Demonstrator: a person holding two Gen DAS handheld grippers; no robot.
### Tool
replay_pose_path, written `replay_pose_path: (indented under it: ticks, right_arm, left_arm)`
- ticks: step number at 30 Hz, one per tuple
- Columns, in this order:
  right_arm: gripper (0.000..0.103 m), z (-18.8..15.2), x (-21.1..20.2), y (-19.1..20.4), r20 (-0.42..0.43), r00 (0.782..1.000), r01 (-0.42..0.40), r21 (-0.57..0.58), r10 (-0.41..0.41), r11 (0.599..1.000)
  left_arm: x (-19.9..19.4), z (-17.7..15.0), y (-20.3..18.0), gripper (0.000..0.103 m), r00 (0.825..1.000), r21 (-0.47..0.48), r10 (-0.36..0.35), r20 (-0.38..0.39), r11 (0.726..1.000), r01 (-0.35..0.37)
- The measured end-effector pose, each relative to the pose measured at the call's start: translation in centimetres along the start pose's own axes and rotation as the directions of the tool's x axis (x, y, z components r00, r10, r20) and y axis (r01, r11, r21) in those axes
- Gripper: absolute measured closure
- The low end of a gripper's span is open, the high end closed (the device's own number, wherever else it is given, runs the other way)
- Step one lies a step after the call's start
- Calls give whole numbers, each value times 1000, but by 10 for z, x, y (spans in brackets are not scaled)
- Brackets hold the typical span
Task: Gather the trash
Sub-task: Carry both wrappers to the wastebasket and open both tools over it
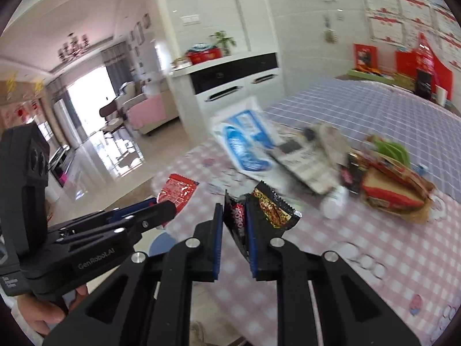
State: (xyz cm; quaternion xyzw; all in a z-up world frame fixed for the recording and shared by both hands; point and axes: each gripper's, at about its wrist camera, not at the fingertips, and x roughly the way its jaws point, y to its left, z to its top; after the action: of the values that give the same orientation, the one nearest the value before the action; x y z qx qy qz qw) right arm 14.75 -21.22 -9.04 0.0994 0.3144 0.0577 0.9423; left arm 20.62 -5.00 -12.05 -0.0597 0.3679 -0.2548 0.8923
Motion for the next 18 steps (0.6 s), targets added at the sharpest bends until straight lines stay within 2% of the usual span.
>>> replay_pose_path:
  ticks: [7, 11, 18]
  right_arm:
    - [88, 16, 50, 70, -62, 988, -148, -90, 143, 985]
    - [88, 19, 88, 120, -125, 966, -243, -141, 227, 960]
    - [88, 18, 150, 201, -223, 914, -383, -195, 340, 903]
  left_arm:
    - [-19, 0, 84, 79, 994, -135, 106, 23, 986, -102]
    - [-27, -3, 133, 79, 984, -214, 178, 14, 962, -171]
    - [-30, -18, 222, 79, 960, -346, 278, -46, 897, -276]
